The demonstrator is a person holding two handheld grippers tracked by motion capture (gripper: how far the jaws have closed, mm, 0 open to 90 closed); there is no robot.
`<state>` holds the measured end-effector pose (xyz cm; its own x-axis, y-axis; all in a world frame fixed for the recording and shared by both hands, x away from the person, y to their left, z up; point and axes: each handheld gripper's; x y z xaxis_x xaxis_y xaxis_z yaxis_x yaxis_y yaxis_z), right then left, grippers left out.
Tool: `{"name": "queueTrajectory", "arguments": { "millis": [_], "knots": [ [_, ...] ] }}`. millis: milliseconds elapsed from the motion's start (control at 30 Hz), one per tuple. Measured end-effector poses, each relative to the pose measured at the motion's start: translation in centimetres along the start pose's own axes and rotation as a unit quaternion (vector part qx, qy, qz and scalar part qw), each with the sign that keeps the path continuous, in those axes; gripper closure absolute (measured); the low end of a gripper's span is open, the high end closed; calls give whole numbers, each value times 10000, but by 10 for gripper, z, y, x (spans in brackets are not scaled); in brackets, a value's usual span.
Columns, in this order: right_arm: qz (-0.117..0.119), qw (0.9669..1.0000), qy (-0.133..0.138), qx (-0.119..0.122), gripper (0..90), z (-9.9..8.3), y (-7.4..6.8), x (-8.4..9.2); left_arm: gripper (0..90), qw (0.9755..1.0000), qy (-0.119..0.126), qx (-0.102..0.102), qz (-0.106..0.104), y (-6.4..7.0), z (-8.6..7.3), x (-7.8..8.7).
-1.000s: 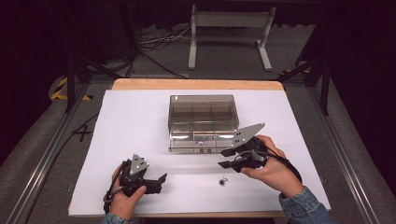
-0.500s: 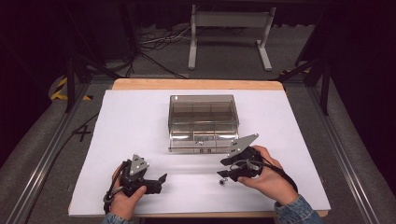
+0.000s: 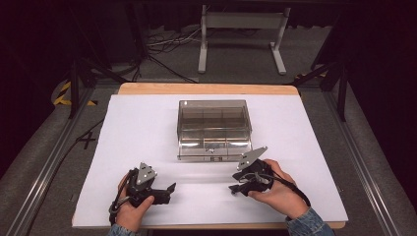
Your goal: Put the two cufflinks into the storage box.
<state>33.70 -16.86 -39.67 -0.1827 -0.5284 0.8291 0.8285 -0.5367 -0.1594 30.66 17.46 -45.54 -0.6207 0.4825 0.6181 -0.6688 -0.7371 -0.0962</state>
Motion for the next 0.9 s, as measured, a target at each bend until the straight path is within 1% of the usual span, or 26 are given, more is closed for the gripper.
{"name": "queueTrajectory", "arguments": {
  "millis": [167,233,367,467,600,767,900],
  "knots": [
    [-20,10000,-78,15,565,-1,0,-4,3,10000,2,-4,-3,0,0,0],
    [1,9999,-107,1,565,-3,1,-7,3,10000,3,-2,-1,0,0,0],
    [-42,9997,-229,-47,565,-5,1,-11,3,10000,5,-5,1,0,0,0],
    [7,9997,-247,-76,565,-6,2,-14,3,10000,13,-2,-6,0,0,0],
    [-67,9993,-347,-90,566,-8,2,-17,3,10000,11,9,-10,0,0,0],
    [-61,9990,-439,-115,572,-8,2,-20,3,10000,13,-3,-9,0,0,0],
    [-160,9985,-524,-89,588,-8,0,-22,3,10000,8,-3,-7,0,0,0]
  ]
}}
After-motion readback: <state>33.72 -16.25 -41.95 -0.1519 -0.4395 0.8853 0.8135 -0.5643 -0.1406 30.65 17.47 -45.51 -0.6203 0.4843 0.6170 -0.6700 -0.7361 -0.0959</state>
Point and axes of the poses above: each handheld gripper's, and its own axes: x roughly backward along the jaws, z roughly out of its top, y roughly to its right, and after that the axes turned 11 degrees about -x, right-handed
